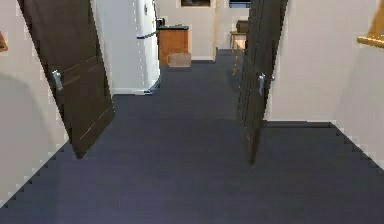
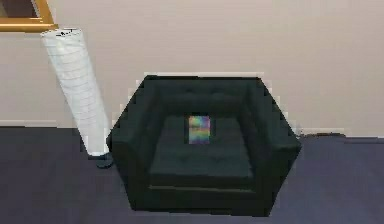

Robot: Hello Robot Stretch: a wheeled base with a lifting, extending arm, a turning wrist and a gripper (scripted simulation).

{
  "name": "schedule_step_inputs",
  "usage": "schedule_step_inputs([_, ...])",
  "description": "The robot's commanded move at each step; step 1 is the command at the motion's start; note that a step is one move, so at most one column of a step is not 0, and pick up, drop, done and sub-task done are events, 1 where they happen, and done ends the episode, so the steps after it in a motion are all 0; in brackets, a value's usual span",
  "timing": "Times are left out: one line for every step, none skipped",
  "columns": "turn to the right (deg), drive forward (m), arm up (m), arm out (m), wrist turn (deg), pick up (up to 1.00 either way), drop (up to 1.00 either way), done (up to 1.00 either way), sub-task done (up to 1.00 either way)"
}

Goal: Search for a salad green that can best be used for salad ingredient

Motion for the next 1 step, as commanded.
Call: schedule_step_inputs([0.0,1.0,0.0,0.0,0.0,0.0,0.0,0.0,0.0])
